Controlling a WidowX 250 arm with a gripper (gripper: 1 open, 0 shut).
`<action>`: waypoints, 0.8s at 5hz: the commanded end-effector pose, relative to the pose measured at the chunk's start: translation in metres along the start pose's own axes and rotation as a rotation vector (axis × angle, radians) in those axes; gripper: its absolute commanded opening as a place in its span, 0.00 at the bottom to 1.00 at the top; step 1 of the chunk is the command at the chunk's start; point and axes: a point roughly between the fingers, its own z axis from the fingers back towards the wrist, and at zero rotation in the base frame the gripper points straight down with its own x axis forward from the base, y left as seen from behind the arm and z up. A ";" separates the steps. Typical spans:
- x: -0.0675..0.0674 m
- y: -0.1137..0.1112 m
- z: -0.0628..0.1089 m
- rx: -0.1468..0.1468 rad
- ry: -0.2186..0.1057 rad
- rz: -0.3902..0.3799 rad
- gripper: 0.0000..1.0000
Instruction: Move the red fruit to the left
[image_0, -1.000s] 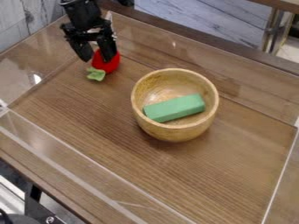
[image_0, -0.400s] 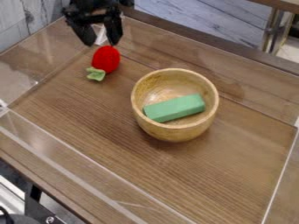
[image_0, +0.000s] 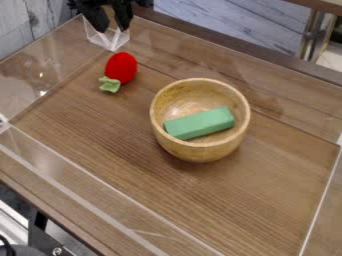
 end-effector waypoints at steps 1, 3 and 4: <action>0.004 0.002 0.029 0.035 -0.094 0.030 0.00; -0.002 0.011 0.031 0.040 -0.086 -0.011 0.00; -0.002 0.022 0.032 0.058 -0.092 0.014 1.00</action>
